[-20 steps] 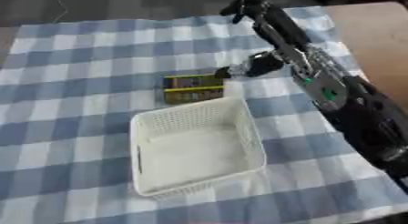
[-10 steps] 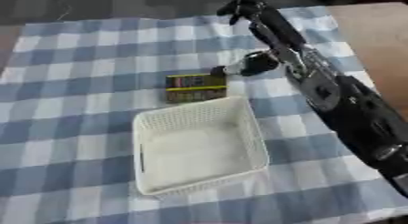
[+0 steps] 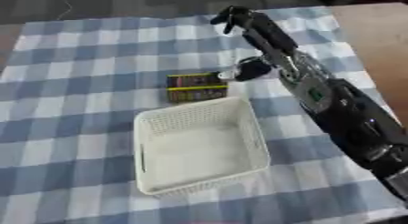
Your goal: Pick up objects on the table and place them in the box.
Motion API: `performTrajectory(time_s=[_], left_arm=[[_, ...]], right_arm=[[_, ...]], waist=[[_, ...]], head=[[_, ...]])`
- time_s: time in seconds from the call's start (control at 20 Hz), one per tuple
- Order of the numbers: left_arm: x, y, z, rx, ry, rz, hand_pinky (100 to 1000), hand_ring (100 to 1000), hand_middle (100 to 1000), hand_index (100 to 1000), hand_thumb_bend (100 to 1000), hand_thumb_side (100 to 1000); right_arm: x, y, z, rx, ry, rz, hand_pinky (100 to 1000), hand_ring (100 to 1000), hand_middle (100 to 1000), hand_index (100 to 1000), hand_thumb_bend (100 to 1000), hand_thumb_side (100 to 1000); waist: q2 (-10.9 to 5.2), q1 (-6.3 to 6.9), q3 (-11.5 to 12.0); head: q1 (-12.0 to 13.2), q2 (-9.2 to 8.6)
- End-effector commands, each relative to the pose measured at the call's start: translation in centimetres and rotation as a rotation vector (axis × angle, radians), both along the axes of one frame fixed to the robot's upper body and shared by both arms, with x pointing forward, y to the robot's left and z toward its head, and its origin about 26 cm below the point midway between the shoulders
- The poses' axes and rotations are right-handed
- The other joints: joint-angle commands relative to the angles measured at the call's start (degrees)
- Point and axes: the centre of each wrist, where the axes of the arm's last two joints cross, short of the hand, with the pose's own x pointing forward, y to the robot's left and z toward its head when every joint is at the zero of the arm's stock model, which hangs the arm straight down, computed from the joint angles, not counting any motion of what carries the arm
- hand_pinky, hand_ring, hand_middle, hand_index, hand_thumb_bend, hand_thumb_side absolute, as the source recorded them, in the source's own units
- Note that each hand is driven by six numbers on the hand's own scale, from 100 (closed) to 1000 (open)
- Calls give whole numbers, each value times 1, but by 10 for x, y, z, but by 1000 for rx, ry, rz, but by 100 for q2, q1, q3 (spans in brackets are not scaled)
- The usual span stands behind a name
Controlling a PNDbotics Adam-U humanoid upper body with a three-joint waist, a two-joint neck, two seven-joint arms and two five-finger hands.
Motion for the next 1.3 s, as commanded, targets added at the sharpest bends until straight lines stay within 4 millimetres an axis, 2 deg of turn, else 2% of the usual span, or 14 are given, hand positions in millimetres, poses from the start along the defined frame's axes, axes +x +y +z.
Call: performTrajectory(time_s=[0.05,0.25,0.3,1.3], left_arm=[[-2,-2,8,0,-29,-14,628,637,785,808,771,609],[-2,-2,8,0,-29,-15,628,637,785,808,771,608],[-2,-2,9,0,-29,-16,628,637,785,808,771,609],[-2,-3,9,2,-31,-14,627,637,784,807,773,609]], right_arm=[[0,2,5,0,-11,19,100,606,716,806,915,512],[0,5,2,-4,2,29,100,605,716,805,935,501],[0,5,1,-4,4,30,100,605,716,805,913,519],[3,2,-14,-25,38,38,100,597,708,800,905,537]], waist=[[-78,-1,10],[-78,1,13],[-77,1,13],[-67,8,27]], head=[[-53,-102],[-55,-112],[-55,-111],[-42,-78]])
